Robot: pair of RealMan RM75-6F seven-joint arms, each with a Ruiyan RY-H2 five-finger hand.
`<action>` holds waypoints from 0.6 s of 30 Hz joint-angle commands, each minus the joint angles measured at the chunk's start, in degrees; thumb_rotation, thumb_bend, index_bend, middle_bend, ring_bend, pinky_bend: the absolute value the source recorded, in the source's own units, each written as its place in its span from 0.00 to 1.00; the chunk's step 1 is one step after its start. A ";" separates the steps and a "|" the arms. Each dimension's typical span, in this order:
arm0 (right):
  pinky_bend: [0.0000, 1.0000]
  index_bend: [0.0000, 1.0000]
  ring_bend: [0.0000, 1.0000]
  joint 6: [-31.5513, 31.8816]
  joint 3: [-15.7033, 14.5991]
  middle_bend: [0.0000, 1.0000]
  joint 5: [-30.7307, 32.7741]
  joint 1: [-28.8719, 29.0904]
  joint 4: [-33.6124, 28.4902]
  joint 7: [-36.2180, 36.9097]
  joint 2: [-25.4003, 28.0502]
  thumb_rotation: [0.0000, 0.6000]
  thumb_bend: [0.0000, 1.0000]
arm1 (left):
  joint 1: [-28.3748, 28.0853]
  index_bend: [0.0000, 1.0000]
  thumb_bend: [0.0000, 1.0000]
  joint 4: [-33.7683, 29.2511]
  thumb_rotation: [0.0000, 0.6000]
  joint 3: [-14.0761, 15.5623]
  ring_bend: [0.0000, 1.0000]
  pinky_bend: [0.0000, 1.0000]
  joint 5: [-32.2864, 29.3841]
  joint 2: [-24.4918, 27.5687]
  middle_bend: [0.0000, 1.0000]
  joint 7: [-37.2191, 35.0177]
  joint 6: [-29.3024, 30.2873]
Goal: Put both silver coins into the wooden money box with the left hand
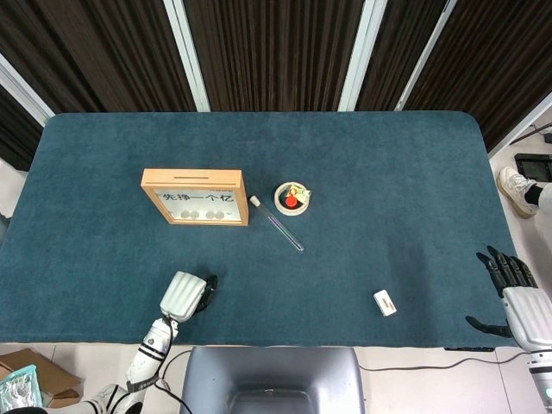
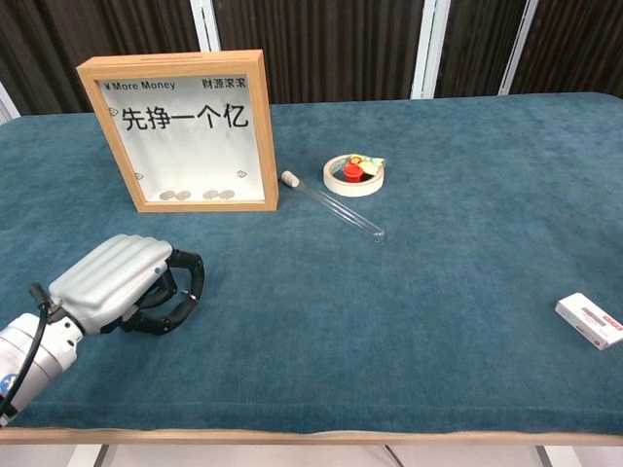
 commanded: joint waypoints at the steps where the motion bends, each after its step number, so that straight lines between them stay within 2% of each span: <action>1: 0.00 0.00 0.00 0.11 0.01 0.00 0.02 -0.07 0.01 0.10 0.05 1.00 0.11 | -0.08 0.61 0.51 0.30 1.00 -0.21 1.00 1.00 0.30 -0.20 1.00 -0.70 0.68; 6: 0.00 0.00 0.00 0.08 -0.05 0.00 -0.08 -0.07 0.03 0.13 0.07 1.00 0.11 | -0.56 0.62 0.50 -0.22 1.00 -1.37 1.00 1.00 1.04 0.32 1.00 -1.39 2.95; 9: 0.00 0.00 0.00 -0.12 -0.09 0.00 -0.14 0.03 0.01 -0.13 -0.02 1.00 0.11 | -1.35 0.62 0.51 -3.42 1.00 -2.97 1.00 1.00 0.96 2.41 1.00 -1.04 3.74; 12: 0.00 0.00 0.00 -0.28 -0.11 0.00 -0.12 0.10 -0.09 -0.42 -0.10 1.00 0.11 | -2.74 0.62 0.51 -10.38 1.00 -5.96 1.00 1.00 0.35 6.47 1.00 -0.22 4.11; 16: 0.00 0.00 0.00 -0.23 -0.13 0.00 -0.22 0.09 -0.18 -0.02 0.05 1.00 0.11 | -4.83 0.62 0.51 -22.48 1.00 -11.68 1.00 1.00 -3.01 14.40 1.00 1.42 1.83; 18: 0.00 0.00 0.00 -0.22 -0.10 0.00 -0.22 0.09 -0.08 0.63 0.22 1.00 0.11 | -5.72 0.62 0.51 -28.54 1.00 -15.60 1.00 1.00 -6.65 18.91 1.00 1.71 -0.22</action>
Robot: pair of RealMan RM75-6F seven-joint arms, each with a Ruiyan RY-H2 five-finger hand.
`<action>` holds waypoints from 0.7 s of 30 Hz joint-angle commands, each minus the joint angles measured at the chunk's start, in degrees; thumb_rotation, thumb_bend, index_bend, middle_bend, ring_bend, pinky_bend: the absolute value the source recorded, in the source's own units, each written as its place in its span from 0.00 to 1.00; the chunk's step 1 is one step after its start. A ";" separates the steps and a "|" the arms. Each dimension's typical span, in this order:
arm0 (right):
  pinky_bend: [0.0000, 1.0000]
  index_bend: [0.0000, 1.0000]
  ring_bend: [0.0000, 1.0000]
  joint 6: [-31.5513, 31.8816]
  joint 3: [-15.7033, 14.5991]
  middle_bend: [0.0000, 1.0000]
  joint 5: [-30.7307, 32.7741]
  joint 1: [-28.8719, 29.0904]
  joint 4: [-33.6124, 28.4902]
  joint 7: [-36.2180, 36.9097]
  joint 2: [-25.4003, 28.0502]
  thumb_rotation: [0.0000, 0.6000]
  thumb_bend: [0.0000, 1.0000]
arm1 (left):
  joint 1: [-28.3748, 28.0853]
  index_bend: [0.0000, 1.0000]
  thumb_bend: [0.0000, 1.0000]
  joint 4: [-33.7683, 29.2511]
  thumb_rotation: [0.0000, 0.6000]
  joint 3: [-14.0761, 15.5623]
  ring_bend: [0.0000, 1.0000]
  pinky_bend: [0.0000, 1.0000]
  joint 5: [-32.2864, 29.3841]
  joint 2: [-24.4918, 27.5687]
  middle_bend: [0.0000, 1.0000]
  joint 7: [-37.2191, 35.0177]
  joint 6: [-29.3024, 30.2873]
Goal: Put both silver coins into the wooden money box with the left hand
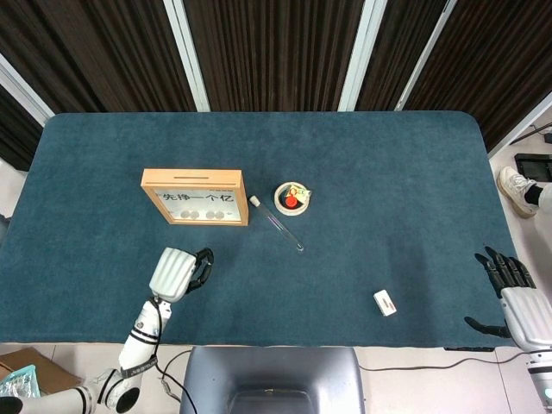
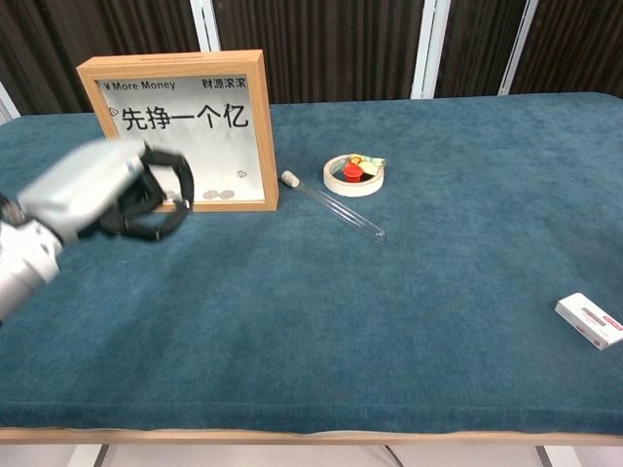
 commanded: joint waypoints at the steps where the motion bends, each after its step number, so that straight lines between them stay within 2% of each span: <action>1: 0.00 0.00 0.00 -0.03 0.06 0.00 0.06 0.02 0.16 0.71 0.20 1.00 0.11 | -2.93 0.62 0.51 -14.55 1.00 -9.27 1.00 1.00 -7.37 11.18 1.00 1.66 -4.15; 4: 0.00 0.00 0.00 -0.57 0.24 0.00 0.51 0.28 0.31 1.17 0.28 1.00 0.11 | -4.46 0.62 0.51 -20.84 1.00 -14.80 1.00 1.00 -14.28 16.32 1.00 1.87 -7.87; 6: 0.00 0.00 0.00 -1.10 0.39 0.00 0.88 0.55 0.31 1.17 0.24 1.00 0.11 | -6.29 0.62 0.51 -24.49 1.00 -19.31 1.00 1.00 -21.51 19.65 1.00 1.87 -11.68; 11: 0.00 0.00 0.00 -2.30 0.32 0.00 1.21 1.10 0.05 0.17 0.16 1.00 0.11 | -10.40 0.61 0.51 -26.63 1.00 -24.57 1.00 1.00 -33.52 22.25 1.00 2.90 -16.43; 16: 0.00 0.00 0.00 -2.18 0.45 0.00 1.56 1.03 0.01 0.15 0.26 1.00 0.11 | -15.99 0.61 0.51 -22.51 1.00 -25.73 1.00 1.00 -41.08 21.44 1.00 5.79 -18.50; 21: 0.00 0.00 0.00 -2.49 0.69 0.00 2.30 1.06 0.32 1.36 0.69 1.00 0.11 | -18.87 0.61 0.52 -19.48 1.00 -25.26 1.00 1.00 -44.13 19.98 1.00 6.69 -18.06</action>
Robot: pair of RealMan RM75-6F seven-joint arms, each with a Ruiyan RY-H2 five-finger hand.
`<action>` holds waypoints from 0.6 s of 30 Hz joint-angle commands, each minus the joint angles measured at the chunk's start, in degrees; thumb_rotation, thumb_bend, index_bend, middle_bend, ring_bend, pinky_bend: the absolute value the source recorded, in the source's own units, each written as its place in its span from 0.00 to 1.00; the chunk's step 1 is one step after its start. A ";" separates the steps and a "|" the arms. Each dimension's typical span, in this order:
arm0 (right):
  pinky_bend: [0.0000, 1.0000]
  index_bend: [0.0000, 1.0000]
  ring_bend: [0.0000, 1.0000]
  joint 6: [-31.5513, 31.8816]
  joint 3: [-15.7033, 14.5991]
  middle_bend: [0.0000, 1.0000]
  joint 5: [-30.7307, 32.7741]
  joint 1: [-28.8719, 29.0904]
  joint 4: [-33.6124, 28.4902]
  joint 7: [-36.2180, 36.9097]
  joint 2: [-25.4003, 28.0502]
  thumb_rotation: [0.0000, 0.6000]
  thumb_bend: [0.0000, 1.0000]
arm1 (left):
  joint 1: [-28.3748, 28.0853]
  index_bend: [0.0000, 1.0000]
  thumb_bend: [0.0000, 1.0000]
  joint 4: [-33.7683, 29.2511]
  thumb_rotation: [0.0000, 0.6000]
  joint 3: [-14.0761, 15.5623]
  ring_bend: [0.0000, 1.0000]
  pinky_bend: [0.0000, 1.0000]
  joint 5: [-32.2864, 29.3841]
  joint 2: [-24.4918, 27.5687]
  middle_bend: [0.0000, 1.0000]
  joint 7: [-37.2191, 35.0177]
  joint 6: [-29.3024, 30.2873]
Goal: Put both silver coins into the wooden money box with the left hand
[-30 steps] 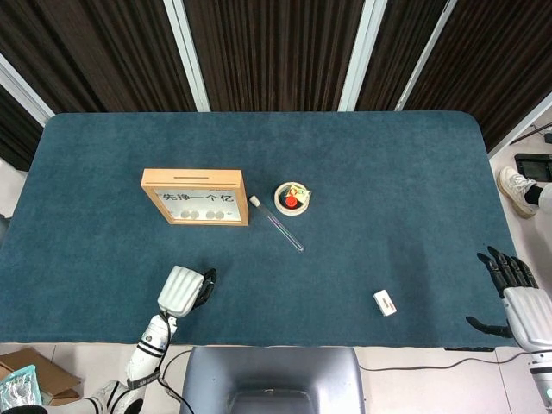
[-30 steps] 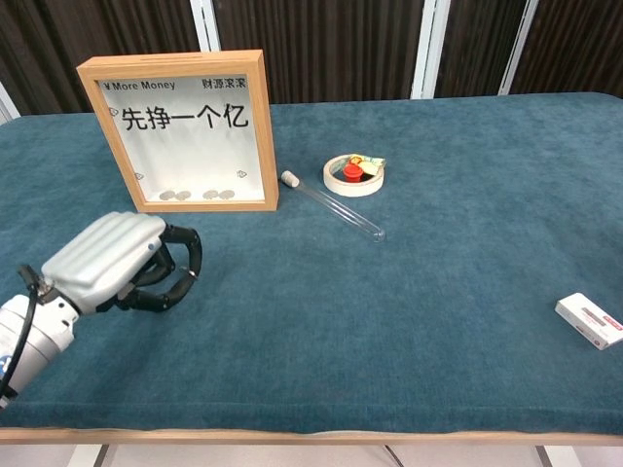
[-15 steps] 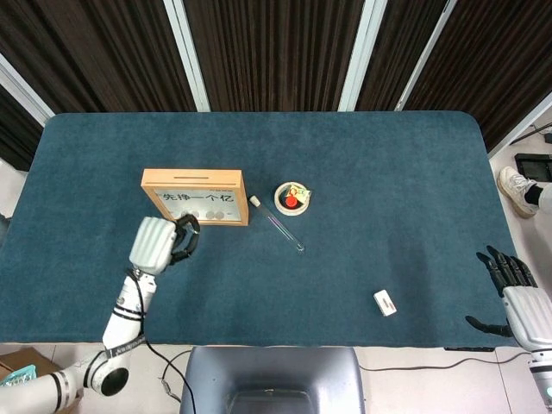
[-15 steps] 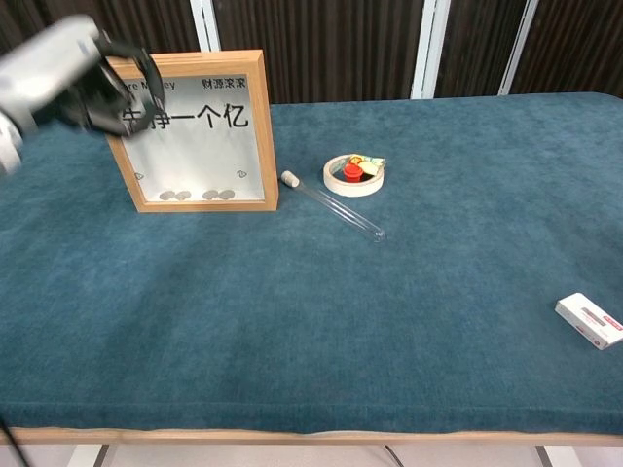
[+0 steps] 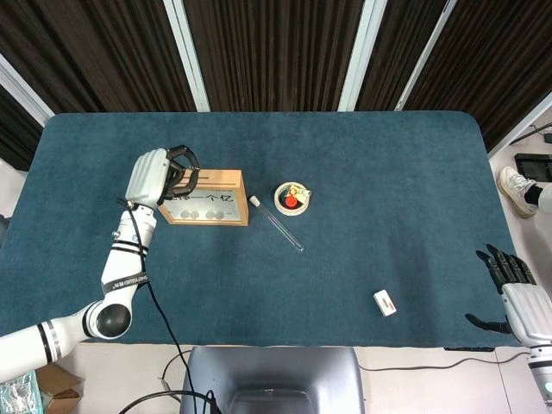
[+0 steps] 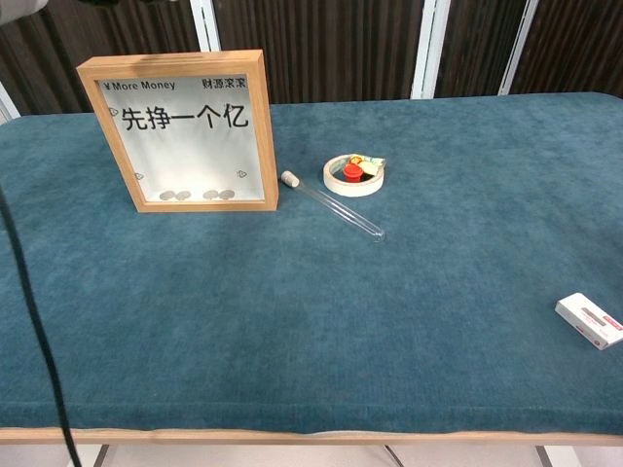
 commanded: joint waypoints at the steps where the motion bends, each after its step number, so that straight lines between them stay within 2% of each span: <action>1: 0.00 0.00 0.00 -0.10 0.09 0.00 0.18 0.01 0.16 0.40 0.19 1.00 0.11 | -1.67 0.61 0.52 1.75 1.00 -0.11 1.00 1.00 -1.80 -0.68 1.00 0.94 -0.31; 6: 0.00 0.00 0.00 0.54 0.16 0.00 0.12 -0.34 0.38 1.54 0.58 1.00 0.11 | -3.02 0.61 0.51 3.98 1.00 0.90 1.00 1.00 -4.15 -1.63 1.00 1.67 -0.36; 7: 0.00 0.00 0.00 1.07 0.09 0.00 -0.16 -0.61 0.38 2.09 0.80 1.00 0.11 | -3.49 0.61 0.51 5.55 1.00 2.21 1.00 1.00 -5.56 -2.06 1.00 2.85 -1.08; 10: 0.00 0.00 0.00 1.49 -0.02 0.00 -0.65 -0.80 0.58 2.99 1.00 1.00 0.11 | -4.40 0.61 0.51 7.48 1.00 3.50 1.00 1.00 -7.05 -2.89 1.00 3.90 -1.05; 18: 0.00 0.00 0.00 1.34 -0.39 0.00 -1.48 -0.72 0.62 3.26 1.15 1.00 0.11 | -5.39 0.61 0.51 10.43 1.00 5.11 1.00 1.00 -8.77 -4.11 1.00 3.54 -0.93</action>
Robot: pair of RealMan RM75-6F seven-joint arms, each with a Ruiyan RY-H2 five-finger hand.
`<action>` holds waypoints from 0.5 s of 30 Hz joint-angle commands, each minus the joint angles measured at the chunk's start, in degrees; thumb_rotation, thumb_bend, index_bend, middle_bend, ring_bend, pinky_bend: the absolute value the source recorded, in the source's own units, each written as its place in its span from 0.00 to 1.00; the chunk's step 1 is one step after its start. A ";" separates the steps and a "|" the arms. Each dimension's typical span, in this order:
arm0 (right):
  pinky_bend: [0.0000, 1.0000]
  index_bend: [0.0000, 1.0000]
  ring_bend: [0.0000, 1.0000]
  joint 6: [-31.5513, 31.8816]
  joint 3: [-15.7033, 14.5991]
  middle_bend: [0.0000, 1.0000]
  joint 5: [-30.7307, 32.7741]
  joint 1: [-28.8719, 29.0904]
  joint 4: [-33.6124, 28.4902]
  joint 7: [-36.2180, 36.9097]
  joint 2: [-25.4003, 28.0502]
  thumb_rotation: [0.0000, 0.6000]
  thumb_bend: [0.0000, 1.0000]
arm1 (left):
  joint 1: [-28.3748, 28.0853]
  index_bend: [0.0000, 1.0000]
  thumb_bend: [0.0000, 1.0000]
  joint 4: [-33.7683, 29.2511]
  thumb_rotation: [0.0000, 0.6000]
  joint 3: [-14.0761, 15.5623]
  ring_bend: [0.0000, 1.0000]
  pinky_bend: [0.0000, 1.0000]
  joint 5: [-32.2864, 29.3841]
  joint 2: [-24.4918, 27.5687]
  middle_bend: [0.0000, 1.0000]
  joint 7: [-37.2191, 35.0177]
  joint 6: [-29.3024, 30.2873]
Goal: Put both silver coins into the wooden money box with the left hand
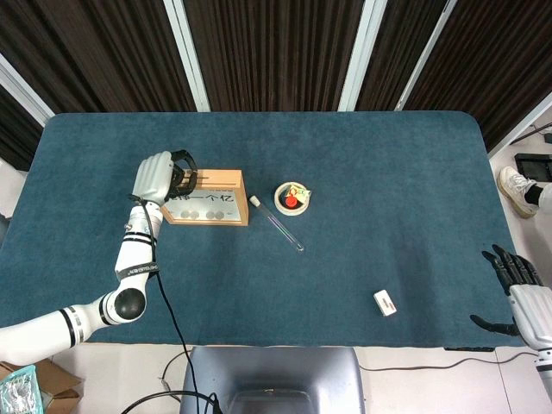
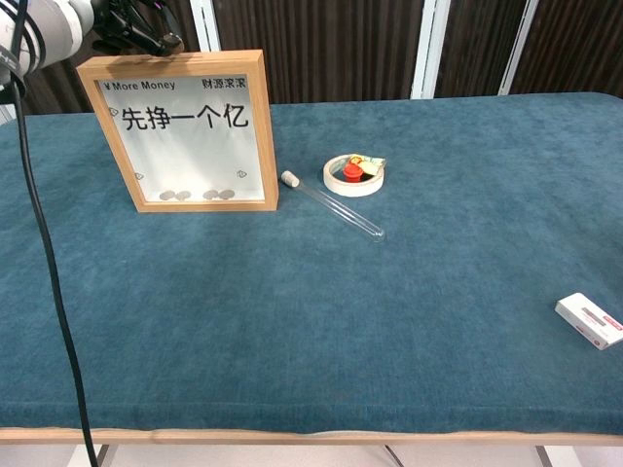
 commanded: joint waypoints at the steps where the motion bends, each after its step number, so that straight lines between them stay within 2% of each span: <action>1: 0.00 0.00 0.00 0.18 0.06 0.00 0.08 -0.09 0.04 0.23 0.04 1.00 0.11 | -0.17 0.61 0.51 0.55 1.00 0.44 1.00 1.00 -0.06 -0.23 1.00 -0.49 0.01; 15: 0.00 0.00 0.00 0.52 0.19 0.00 0.27 -0.28 0.07 -0.01 -0.11 1.00 0.11 | -0.08 0.61 0.51 -1.43 1.00 2.19 1.00 1.00 0.16 1.23 1.00 -0.87 0.81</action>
